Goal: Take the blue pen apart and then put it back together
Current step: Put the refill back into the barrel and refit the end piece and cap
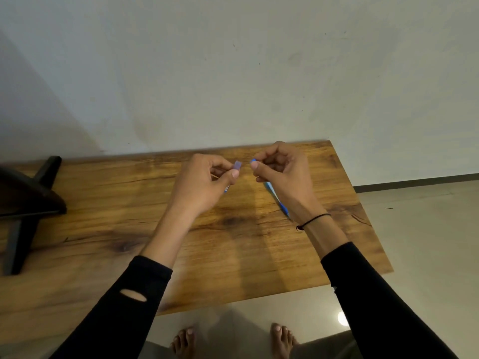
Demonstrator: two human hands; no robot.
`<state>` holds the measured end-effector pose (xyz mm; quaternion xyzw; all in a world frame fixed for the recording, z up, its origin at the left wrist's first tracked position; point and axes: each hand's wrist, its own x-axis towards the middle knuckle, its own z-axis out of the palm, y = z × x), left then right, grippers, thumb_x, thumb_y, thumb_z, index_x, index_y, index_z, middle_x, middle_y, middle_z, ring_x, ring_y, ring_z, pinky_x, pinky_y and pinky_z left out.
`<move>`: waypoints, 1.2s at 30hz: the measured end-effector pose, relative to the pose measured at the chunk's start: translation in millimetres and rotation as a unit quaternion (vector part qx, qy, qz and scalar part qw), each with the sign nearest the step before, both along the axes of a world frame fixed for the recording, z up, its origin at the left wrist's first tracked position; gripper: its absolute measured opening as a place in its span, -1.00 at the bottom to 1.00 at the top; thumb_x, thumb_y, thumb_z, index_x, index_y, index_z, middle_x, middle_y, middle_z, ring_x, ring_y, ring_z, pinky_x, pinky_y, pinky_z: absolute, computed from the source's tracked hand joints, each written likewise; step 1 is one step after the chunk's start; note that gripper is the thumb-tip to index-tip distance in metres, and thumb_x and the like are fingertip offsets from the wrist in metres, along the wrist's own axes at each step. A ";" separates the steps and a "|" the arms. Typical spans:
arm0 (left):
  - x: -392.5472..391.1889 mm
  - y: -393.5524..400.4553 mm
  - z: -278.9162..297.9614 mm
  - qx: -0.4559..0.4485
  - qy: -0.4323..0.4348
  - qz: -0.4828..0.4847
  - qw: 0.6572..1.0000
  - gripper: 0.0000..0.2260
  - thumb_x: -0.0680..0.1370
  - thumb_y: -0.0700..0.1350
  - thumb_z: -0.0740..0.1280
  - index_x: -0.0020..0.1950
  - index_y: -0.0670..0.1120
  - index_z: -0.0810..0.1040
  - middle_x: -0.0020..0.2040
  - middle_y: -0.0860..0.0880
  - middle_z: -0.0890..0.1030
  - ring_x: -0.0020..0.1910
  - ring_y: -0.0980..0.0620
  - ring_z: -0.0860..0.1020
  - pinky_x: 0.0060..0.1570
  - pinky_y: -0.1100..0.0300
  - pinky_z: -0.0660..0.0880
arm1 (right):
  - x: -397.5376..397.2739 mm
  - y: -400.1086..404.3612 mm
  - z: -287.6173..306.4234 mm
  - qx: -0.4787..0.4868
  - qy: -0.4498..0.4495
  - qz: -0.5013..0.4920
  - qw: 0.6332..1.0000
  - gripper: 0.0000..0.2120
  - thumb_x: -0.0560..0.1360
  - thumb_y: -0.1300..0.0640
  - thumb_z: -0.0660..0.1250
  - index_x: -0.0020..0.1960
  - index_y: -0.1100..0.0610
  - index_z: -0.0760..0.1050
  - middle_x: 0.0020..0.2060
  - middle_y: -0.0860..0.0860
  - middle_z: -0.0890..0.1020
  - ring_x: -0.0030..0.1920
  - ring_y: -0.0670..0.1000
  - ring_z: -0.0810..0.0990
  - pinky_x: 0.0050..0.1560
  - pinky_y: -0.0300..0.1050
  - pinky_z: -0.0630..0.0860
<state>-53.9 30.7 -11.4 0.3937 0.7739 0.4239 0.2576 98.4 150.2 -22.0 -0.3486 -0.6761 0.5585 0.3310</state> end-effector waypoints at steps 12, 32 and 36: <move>7.3 1.0 -4.2 -0.021 0.060 -0.047 0.997 -0.95 0.62 -0.06 0.54 -0.04 0.05 0.79 -0.20 0.08 0.77 -0.27 0.15 0.69 0.02 -0.09 0.74 | 0.8 -1.3 1.1 0.051 -0.017 0.060 0.997 -0.92 0.50 0.32 0.55 -0.04 0.22 0.67 -0.21 0.04 0.77 -0.27 -0.02 0.74 -0.20 -0.13 0.66; 8.7 -1.0 1.8 -0.044 0.092 -0.057 0.993 -0.92 0.63 -0.03 0.52 0.00 0.02 0.81 -0.21 0.10 0.79 -0.38 0.39 0.63 -0.09 0.20 0.58 | -7.2 -21.1 -6.9 -0.172 0.108 -0.024 0.979 -0.89 0.46 0.40 0.55 -0.10 0.23 0.71 -0.24 0.14 0.77 -0.20 0.06 0.75 -0.11 -0.14 0.68; 11.8 0.0 1.8 -0.057 0.143 -0.057 0.986 -0.92 0.64 -0.02 0.52 0.04 0.05 0.82 -0.21 0.14 0.77 -0.20 0.28 0.69 -0.01 0.21 0.55 | -8.9 -23.2 -9.5 -0.161 0.104 -0.031 0.981 -0.89 0.47 0.41 0.54 -0.09 0.23 0.69 -0.25 0.11 0.76 -0.22 0.03 0.73 -0.09 -0.12 0.67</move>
